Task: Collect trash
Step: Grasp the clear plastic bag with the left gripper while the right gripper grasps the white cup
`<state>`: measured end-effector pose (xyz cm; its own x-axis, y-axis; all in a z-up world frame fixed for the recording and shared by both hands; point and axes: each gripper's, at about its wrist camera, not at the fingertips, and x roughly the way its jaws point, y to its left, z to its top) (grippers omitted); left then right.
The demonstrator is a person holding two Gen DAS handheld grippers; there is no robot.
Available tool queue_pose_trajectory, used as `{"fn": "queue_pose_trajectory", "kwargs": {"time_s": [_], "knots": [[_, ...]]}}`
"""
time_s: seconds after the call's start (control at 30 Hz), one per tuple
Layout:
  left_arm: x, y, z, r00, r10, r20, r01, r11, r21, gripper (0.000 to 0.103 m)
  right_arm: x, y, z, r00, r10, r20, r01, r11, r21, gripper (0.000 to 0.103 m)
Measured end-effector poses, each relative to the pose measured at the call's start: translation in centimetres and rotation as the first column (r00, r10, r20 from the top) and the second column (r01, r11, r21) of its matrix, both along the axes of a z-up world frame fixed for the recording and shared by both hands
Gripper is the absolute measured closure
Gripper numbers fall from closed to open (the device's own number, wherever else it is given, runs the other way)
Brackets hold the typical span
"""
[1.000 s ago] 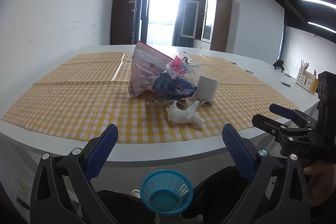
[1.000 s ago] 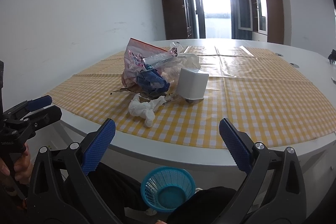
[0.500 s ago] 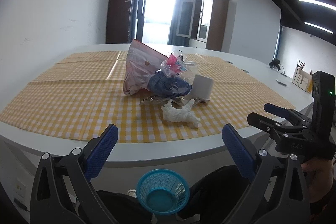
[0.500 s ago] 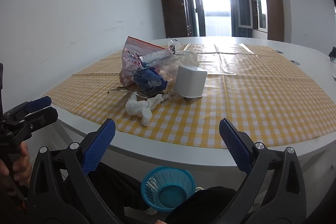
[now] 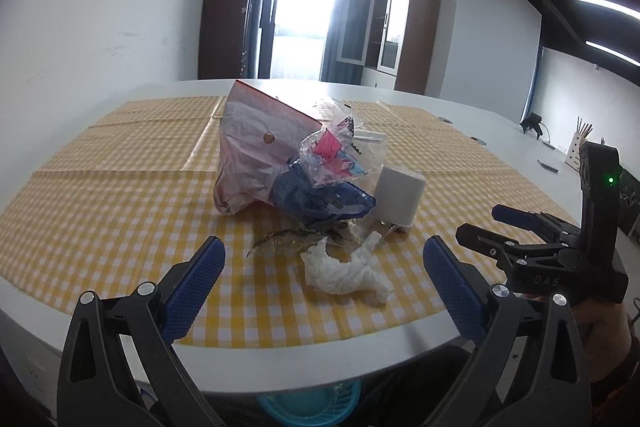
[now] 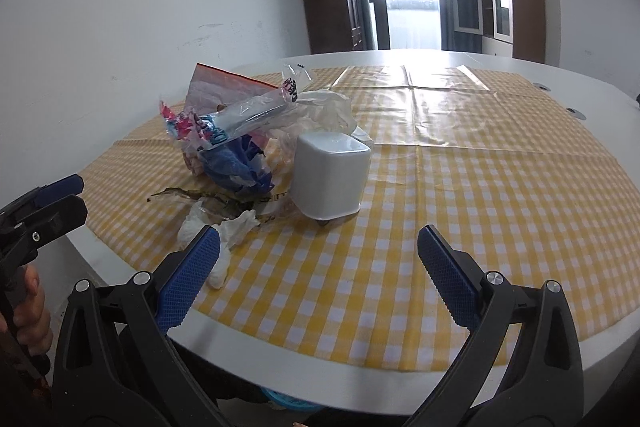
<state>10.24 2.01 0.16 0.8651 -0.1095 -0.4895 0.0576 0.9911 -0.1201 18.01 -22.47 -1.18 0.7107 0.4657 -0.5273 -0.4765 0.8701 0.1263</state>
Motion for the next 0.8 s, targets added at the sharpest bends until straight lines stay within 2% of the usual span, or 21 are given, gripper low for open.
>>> {"fn": "queue_pose_trajectory", "kwargs": {"time_s": [0.13, 0.37, 0.5, 0.63, 0.7, 0.77, 0.8], "knots": [[2.8, -0.4, 0.4, 1.000, -0.006, -0.011, 0.006, 1.000, -0.008, 0.006, 2.8, 0.5, 0.0, 1.000, 0.005, -0.004, -0.005, 0.998, -0.057, 0.009], [7.1, -0.7, 0.0, 0.999, 0.003, -0.054, -0.004, 1.000, -0.026, 0.007, 7.6, 1.0, -0.6, 0.994, 0.037, -0.101, -0.040, 0.999, -0.030, 0.009], [8.8, -0.5, -0.3, 0.996, 0.015, -0.083, -0.018, 0.999, -0.036, 0.013, 10.0, 1.8, -1.3, 0.985, 0.061, -0.160, -0.064, 0.998, -0.016, 0.011], [10.1, -0.1, -0.9, 0.993, 0.014, -0.113, -0.020, 0.998, -0.055, 0.025, 11.5, 2.6, -2.1, 0.976, 0.076, -0.206, -0.079, 0.997, -0.002, 0.016], [10.5, -0.1, -1.0, 0.993, 0.006, -0.114, -0.012, 0.999, -0.048, 0.035, 11.9, 2.9, -2.3, 0.971, 0.092, -0.222, -0.093, 0.996, 0.006, 0.022], [10.6, -0.1, -1.1, 0.993, 0.011, -0.114, -0.016, 0.999, -0.044, 0.057, 12.0, 3.1, -2.3, 0.965, 0.114, -0.235, -0.111, 0.994, 0.025, 0.029], [10.6, 0.1, -1.1, 0.993, 0.018, -0.113, -0.023, 0.999, -0.044, 0.060, 11.9, 3.2, -2.3, 0.963, 0.123, -0.239, -0.119, 0.992, 0.032, 0.037]]}}
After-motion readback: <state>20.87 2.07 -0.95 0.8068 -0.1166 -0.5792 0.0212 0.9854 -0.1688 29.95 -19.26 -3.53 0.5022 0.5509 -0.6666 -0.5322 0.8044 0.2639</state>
